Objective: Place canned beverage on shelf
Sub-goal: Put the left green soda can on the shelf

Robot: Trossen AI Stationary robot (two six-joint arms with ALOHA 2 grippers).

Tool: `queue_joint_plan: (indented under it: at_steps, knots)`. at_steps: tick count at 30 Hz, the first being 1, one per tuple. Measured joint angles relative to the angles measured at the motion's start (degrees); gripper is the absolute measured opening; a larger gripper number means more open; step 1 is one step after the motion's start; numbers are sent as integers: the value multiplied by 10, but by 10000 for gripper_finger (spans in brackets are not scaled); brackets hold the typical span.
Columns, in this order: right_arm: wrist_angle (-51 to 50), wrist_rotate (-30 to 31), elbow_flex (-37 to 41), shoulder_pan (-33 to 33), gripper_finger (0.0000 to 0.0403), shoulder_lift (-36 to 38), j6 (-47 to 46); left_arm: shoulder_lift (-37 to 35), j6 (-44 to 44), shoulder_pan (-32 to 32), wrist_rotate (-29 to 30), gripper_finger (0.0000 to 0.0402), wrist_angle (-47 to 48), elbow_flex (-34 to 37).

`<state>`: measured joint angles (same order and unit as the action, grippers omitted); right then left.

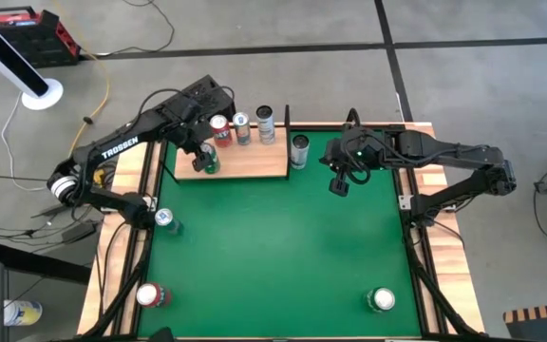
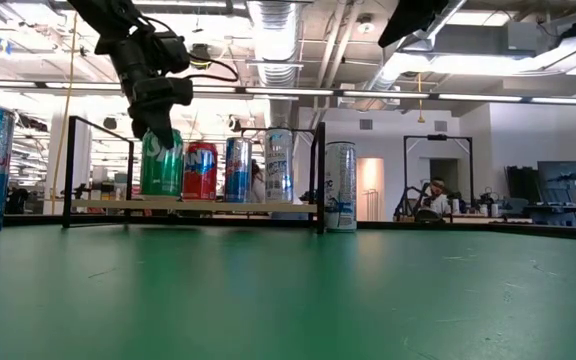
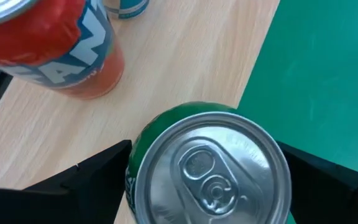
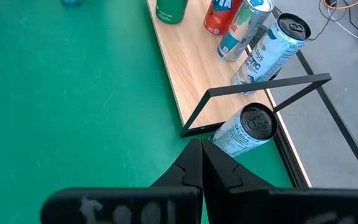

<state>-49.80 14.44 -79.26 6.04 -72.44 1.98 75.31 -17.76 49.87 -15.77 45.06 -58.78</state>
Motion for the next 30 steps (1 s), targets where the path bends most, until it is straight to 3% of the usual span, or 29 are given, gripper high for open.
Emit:
queue_joint_plan:
  at_steps: [15, 19, 22, 30]
  knots:
    - [0, 0, 0, 0, 21, 0, 0, 0, 5, 0, 17, 358, 40, -107]
    - [-6, 0, 0, 0, 21, 0, 0, -10, 39, -18, -9, 357, 49, -126]
    - [-7, 1, 0, 0, 21, 0, 0, -18, 54, -71, -3, 336, 38, -119]
    - [-1, 5, 0, 3, 24, 0, 12, -11, 85, -217, 150, 221, 30, -107]
